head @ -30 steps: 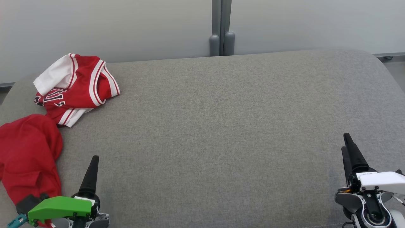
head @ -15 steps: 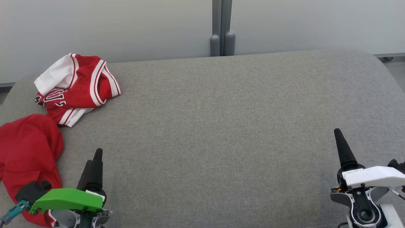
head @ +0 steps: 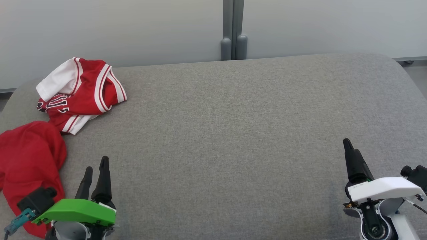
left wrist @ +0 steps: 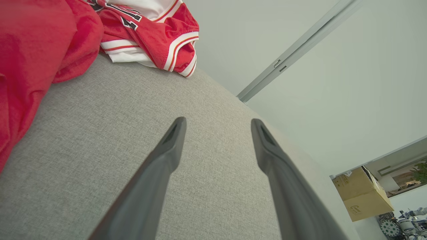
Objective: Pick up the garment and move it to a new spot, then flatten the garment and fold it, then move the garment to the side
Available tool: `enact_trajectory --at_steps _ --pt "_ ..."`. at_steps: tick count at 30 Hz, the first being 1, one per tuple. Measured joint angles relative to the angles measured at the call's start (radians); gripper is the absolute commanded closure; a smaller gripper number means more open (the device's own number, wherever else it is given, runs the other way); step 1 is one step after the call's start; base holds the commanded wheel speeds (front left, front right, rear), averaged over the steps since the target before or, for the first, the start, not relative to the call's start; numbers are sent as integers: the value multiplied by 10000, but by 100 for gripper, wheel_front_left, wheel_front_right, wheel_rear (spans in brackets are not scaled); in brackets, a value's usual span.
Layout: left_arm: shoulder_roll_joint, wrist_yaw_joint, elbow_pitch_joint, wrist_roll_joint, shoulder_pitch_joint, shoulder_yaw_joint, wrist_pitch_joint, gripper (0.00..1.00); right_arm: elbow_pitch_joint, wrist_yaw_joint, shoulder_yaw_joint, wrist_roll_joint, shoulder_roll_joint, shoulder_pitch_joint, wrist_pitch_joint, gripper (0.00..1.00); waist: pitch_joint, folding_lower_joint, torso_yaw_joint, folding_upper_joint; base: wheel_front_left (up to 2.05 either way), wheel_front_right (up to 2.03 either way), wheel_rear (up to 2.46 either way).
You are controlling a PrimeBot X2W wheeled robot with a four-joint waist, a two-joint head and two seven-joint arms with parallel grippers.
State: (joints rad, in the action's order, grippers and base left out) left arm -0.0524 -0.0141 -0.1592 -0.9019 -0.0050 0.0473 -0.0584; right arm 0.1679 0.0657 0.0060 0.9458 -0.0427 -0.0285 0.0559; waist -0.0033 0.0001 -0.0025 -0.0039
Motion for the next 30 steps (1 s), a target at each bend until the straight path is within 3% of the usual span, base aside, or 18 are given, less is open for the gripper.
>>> enact_trajectory --at_steps 30 --pt "8 690 468 4303 678 389 -970 0 -546 -249 721 -4077 -146 -225 949 0 -83 0 -88 0 0 0 0"
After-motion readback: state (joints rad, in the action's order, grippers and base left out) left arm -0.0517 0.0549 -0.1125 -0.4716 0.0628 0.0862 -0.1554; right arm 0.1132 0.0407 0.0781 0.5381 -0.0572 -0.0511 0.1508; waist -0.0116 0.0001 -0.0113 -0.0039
